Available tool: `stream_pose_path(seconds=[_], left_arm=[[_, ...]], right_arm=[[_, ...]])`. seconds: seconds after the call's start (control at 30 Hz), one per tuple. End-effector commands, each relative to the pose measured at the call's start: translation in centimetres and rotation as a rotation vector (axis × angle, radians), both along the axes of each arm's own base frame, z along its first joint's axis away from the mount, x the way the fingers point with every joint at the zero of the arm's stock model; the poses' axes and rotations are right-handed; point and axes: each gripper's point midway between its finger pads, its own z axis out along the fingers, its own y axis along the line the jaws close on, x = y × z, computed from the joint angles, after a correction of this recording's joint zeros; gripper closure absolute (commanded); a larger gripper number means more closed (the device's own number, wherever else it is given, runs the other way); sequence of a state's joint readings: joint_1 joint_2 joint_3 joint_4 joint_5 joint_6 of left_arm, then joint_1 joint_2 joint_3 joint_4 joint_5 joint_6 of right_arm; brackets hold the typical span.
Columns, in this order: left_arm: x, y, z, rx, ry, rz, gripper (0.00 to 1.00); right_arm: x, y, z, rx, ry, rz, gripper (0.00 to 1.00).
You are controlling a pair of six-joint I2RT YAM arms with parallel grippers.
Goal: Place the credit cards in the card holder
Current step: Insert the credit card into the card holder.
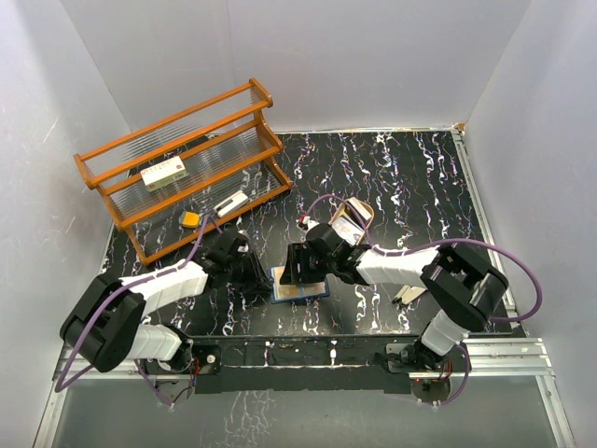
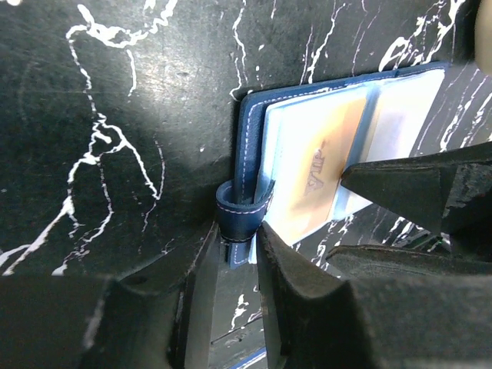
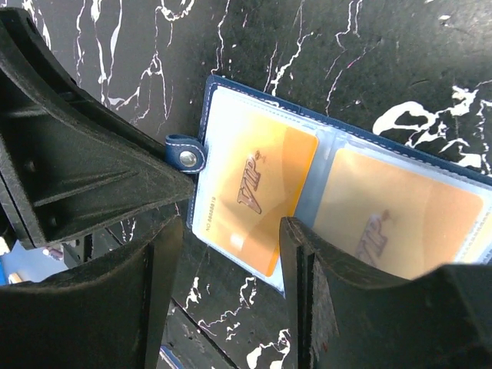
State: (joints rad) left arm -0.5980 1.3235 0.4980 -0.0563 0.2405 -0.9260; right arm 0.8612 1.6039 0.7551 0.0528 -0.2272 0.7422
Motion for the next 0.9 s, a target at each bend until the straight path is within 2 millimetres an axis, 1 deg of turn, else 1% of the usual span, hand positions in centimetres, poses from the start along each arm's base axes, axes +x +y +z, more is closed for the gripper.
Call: stream_pose_path(seconds=[0.0,0.13,0.27,0.33,0.43,0.47,0.57,0.67,0.7,0.73,0.8,0.87], left_arm=[[0.1,1.3,0.7,0.063,-0.025,0.016,0.72],[0.4,1.3,2.1,0.055,-0.058,0.023,0.63],[0.7,1.2,4.2,0.041,-0.102,-0.002,0.56],[0.9,1.1,5.5,0.034,-0.133,-0.012,0.52],[1.4,1.2,7.4,0.031,-0.190,-0.018,0.47],[1.6,1.4,7.9,0.036,-0.206,-0.017,0.45],[1.8,1.8,8.9,0.058,-0.231,-0.023,0.43],[1.7,1.9,9.7,0.057,-0.247,-0.031,0.39],[1.7,1.9,9.9,0.054,-0.251,-0.034,0.30],[1.6,1.9,10.2,0.048,-0.258,-0.036,0.25],[1.5,1.8,10.6,0.038,-0.271,-0.044,0.24],[1.5,1.9,11.0,0.039,-0.282,-0.049,0.23]], right_arm=[[1.0,0.8,3.1,0.018,-0.089,0.020,0.48],[2.5,-1.0,4.5,-0.096,-0.180,0.009,0.47],[4.5,-3.4,6.6,-0.211,-0.285,-0.014,0.46],[5.8,-4.9,7.8,-0.268,-0.346,-0.036,0.45],[8.1,-7.5,9.0,-0.382,-0.420,-0.088,0.45],[9.1,-8.7,9.3,-0.423,-0.440,-0.111,0.44],[11.4,-11.1,10.4,-0.513,-0.483,-0.162,0.44],[13.3,-13.8,10.8,-0.626,-0.517,-0.216,0.44],[13.9,-14.8,10.9,-0.662,-0.526,-0.235,0.44],[14.5,-15.7,10.9,-0.696,-0.534,-0.251,0.45],[15.7,-17.4,11.0,-0.757,-0.551,-0.289,0.45],[16.7,-18.6,10.6,-0.790,-0.555,-0.305,0.45]])
